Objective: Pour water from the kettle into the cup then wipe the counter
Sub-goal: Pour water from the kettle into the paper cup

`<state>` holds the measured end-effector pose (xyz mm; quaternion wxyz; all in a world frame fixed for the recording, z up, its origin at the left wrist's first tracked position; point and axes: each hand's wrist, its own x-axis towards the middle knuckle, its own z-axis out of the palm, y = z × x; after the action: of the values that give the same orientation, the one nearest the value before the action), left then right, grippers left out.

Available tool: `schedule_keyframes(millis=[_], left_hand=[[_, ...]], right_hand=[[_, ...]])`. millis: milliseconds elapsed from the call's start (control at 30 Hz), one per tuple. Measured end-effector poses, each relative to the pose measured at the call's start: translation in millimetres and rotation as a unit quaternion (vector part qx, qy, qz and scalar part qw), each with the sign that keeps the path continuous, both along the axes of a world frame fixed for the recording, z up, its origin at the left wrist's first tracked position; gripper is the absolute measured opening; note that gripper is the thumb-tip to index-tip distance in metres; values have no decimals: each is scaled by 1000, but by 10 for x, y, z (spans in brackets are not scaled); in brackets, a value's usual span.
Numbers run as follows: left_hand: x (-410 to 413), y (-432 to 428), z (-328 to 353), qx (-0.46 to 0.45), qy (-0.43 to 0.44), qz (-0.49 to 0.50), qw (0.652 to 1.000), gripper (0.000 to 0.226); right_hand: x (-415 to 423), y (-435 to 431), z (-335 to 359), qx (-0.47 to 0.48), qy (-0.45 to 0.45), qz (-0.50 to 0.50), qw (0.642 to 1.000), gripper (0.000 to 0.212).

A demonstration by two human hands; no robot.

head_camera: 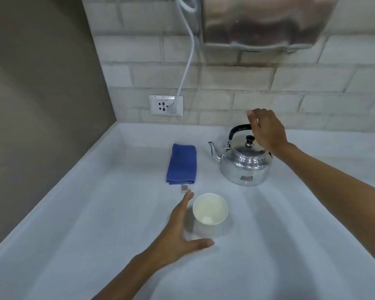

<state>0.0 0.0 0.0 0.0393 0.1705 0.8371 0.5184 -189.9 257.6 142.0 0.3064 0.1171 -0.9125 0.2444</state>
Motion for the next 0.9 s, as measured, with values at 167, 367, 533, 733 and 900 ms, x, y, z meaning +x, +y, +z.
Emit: schedule_keyframes(millis=[167,367,533,733,900], left_hand=[[-86,206,-9,53,-57,16,997,109],[-144,288,-12,58,-58,59,995,87],[-124,300,-4,46,-67,80,993,72],[-84,326,3,45,-68,89,993,69],[-86,315,-7,44,-62,82,994,69]], right_hand=[[-162,-28,-15,27,-79,-38,996,71],[-295,-23,-76,76,-81,-78,991,76],[-265,-35,-55,94,-69,-76,990,64],[-205,-58,-30,85,-74,-83,990,58],[-117,-45,71,86,-87,-92,988,53]])
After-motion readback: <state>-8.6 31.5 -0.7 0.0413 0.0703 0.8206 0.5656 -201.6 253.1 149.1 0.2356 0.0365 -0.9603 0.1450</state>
